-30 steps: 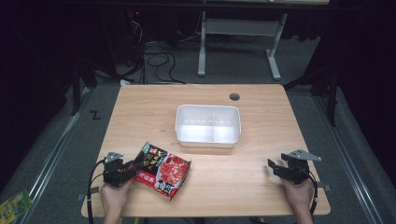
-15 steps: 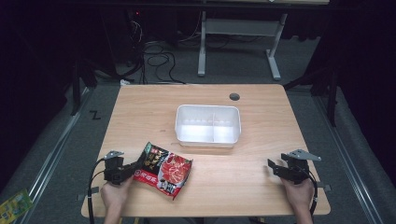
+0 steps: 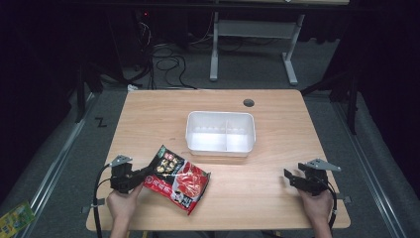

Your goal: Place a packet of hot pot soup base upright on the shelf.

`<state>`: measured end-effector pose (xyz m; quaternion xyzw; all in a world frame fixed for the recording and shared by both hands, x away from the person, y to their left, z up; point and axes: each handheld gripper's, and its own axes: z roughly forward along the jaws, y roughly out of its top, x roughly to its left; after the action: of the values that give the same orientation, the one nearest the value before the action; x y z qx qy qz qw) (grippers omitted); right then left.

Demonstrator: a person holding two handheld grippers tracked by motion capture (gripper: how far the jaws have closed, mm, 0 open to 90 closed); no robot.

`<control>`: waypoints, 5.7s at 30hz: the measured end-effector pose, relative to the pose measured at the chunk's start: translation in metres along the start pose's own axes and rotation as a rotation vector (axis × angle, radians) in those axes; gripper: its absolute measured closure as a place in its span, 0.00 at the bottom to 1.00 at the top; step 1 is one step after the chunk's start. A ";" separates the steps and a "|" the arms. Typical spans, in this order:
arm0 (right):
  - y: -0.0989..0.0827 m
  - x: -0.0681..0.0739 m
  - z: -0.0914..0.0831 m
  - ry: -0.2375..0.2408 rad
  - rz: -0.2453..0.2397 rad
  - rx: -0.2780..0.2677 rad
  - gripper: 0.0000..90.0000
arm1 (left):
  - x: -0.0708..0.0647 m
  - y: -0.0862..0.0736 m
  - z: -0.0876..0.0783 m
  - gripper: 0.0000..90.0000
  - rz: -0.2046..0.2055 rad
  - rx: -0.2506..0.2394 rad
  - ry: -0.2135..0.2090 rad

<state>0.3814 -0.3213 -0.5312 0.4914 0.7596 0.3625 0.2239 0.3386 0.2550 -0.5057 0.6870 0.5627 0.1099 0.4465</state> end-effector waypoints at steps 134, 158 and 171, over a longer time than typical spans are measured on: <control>-0.002 -0.003 -0.003 0.016 0.021 -0.039 0.37 | -0.133 0.187 0.040 0.98 0.335 -0.256 0.112; -0.001 -0.003 -0.002 0.013 0.008 -0.034 0.37 | -0.119 0.187 0.070 0.97 0.275 -0.239 0.156; -0.001 -0.002 -0.002 0.011 0.012 -0.029 0.37 | -0.118 0.183 0.084 0.96 0.294 -0.202 0.148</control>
<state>0.3800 -0.3245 -0.5307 0.4906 0.7525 0.3776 0.2247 0.4762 0.1168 -0.3777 0.7037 0.4736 0.2802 0.4496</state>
